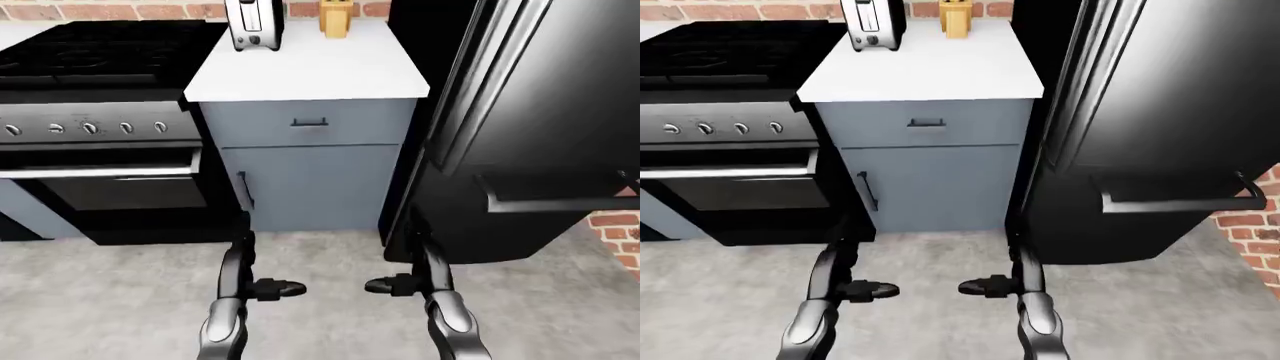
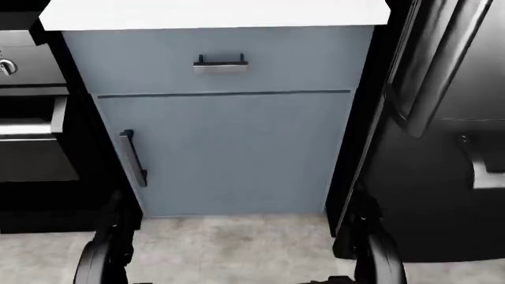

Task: Push down the lever of the toaster to turn it on.

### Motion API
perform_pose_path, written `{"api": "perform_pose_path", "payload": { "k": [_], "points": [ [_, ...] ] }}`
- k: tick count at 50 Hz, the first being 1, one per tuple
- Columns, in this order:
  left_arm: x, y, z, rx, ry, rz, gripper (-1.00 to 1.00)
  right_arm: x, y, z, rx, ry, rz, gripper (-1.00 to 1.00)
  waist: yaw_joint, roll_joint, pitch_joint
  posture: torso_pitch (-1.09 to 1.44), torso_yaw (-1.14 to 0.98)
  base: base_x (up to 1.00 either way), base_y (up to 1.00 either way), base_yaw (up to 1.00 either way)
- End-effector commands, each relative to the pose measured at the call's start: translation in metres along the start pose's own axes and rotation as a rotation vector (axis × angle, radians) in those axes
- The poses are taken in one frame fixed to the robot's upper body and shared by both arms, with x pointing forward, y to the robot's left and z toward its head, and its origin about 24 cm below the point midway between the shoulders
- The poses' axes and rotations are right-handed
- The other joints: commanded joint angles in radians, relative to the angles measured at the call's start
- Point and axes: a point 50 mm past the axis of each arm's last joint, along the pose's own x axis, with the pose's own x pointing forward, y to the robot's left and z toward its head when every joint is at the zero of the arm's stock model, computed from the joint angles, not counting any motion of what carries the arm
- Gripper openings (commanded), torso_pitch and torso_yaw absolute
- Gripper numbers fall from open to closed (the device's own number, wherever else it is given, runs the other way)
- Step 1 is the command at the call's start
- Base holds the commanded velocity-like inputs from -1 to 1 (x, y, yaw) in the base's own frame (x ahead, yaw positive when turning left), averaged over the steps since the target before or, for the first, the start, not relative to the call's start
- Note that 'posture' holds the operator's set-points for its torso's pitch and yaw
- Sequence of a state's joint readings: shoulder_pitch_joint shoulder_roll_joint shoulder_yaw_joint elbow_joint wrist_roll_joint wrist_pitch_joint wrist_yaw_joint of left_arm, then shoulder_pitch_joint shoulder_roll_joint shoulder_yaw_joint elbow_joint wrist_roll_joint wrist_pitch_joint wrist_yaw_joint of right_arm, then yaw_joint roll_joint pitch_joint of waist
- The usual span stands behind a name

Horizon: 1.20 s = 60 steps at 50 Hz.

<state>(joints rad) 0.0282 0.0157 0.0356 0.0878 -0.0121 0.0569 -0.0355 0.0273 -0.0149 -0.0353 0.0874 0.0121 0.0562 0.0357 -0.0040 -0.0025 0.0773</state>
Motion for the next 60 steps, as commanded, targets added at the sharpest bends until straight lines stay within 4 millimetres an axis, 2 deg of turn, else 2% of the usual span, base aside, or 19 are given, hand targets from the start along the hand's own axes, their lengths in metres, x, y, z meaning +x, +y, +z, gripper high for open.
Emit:
{"api": "perform_pose_path", "payload": {
  "k": [1, 3, 4, 5, 7, 8, 21, 22, 24, 28, 33, 38, 41, 42, 46, 50, 52, 54, 60],
  "points": [
    [0.0019, -0.0014, 0.0354, 0.001, -0.172, -0.008, 1.00, 0.0029, 0.0012, 0.0333, -0.011, -0.171, 0.008, 1.00, -0.002, -0.008, -0.001, 0.00, 0.00, 0.00, 0.00, 0.00],
    [0.0018, -0.0016, 0.0353, 0.001, -0.172, -0.009, 1.00, 0.0023, 0.0008, 0.0333, -0.013, -0.172, 0.006, 1.00, 0.007, -0.001, -0.062, 0.00, 0.00, 0.00, 0.00, 0.00],
    [0.0020, -0.0015, 0.0350, 0.001, -0.172, -0.009, 1.00, 0.0024, 0.0007, 0.0330, -0.014, -0.172, 0.005, 1.00, 0.007, -0.001, -0.051, 0.00, 0.00, 0.00, 0.00, 0.00],
    [0.0015, -0.0016, 0.0356, 0.001, -0.172, -0.009, 1.00, 0.0029, 0.0007, 0.0331, -0.012, -0.172, 0.006, 1.00, 0.006, -0.007, -0.016, 0.00, 0.00, 0.00, 0.00, 0.00],
    [0.0012, -0.0017, 0.0357, 0.001, -0.172, -0.009, 1.00, 0.0028, 0.0007, 0.0328, -0.013, -0.173, 0.006, 1.00, 0.007, -0.008, -0.069, 0.00, 0.00, 0.00, 0.00, 0.00],
    [0.0013, -0.0017, 0.0354, 0.001, -0.172, -0.009, 1.00, 0.0034, 0.0007, 0.0320, -0.016, -0.174, 0.008, 1.00, 0.007, -0.007, -0.075, 0.00, 0.00, 0.00, 0.00, 0.00],
    [0.0011, -0.0018, 0.0363, 0.003, -0.172, -0.010, 1.00, 0.0033, 0.0013, 0.0328, -0.015, -0.175, 0.013, 1.00, 0.007, -0.004, -0.088, 0.00, 0.00, 0.00, 0.00, 0.00],
    [0.0013, -0.0017, 0.0358, 0.003, -0.172, -0.010, 1.00, 0.0037, 0.0011, 0.0321, -0.015, -0.173, 0.013, 1.00, 0.006, 0.002, -0.105, 0.00, 0.00, 0.00, 0.13, 0.00],
    [0.0015, -0.0016, 0.0356, 0.002, -0.172, -0.009, 1.00, 0.0030, 0.0012, 0.0327, -0.014, -0.173, 0.011, 1.00, 0.004, -0.002, -0.084, 0.00, 0.00, 0.00, 0.16, 0.00],
    [0.0012, -0.0018, 0.0355, 0.003, -0.173, -0.010, 1.00, 0.0021, 0.0014, 0.0339, -0.013, -0.172, 0.012, 1.00, 0.001, 0.029, -0.072, 0.00, 0.00, 0.00, 0.16, 0.00],
    [0.0013, -0.0019, 0.0354, 0.003, -0.172, -0.011, 1.00, 0.0032, 0.0009, 0.0323, -0.014, -0.171, 0.010, 1.00, 0.006, 0.033, -0.066, 0.00, 0.00, 0.00, 0.16, 0.00],
    [0.0012, -0.0019, 0.0356, 0.003, -0.172, -0.010, 1.00, 0.0032, 0.0007, 0.0321, -0.014, -0.171, 0.009, 1.00, 0.009, -0.008, -0.061, 0.00, 0.00, 0.00, 0.16, 0.00],
    [0.0012, -0.0019, 0.0350, 0.003, -0.172, -0.010, 1.00, 0.0025, 0.0008, 0.0321, -0.013, -0.171, 0.010, 1.00, 0.010, -0.068, -0.064, 0.00, 0.00, 0.00, 0.16, 0.00],
    [0.0009, -0.0021, 0.0358, 0.003, -0.172, -0.010, 1.00, 0.0026, 0.0007, 0.0320, -0.014, -0.171, 0.010, 1.00, 0.004, -0.028, -0.058, 0.00, 0.00, 0.00, 0.16, 0.00],
    [0.0007, -0.0020, 0.0361, 0.002, -0.171, -0.010, 1.00, 0.0033, 0.0004, 0.0301, -0.013, -0.171, 0.010, 1.00, -0.006, -0.043, -0.065, 0.00, 0.00, 0.00, 0.16, 0.00],
    [0.0012, -0.0019, 0.0360, 0.003, -0.171, -0.010, 1.00, 0.0035, 0.0004, 0.0302, -0.012, -0.171, 0.010, 1.00, -0.004, -0.006, -0.052, 0.00, 0.00, 0.00, 0.16, 0.00],
    [0.0017, -0.0017, 0.0356, 0.003, -0.171, -0.009, 1.00, 0.0033, 0.0006, 0.0309, -0.012, -0.171, 0.010, 1.00, -0.005, 0.025, -0.050, 0.00, 0.00, 0.00, 0.16, 0.00],
    [0.0021, -0.0017, 0.0348, 0.003, -0.171, -0.010, 1.00, 0.0023, 0.0011, 0.0324, -0.013, -0.171, 0.011, 1.00, -0.003, 0.088, -0.067, 0.00, 0.00, 0.00, 0.16, 0.00],
    [0.0007, -0.0020, 0.0363, 0.003, -0.173, -0.010, 1.00, 0.0030, 0.0008, 0.0325, -0.014, -0.172, 0.010, 1.00, 0.004, 0.042, -0.065, 0.00, 0.00, 0.00, 0.16, 0.00]
  ]
}}
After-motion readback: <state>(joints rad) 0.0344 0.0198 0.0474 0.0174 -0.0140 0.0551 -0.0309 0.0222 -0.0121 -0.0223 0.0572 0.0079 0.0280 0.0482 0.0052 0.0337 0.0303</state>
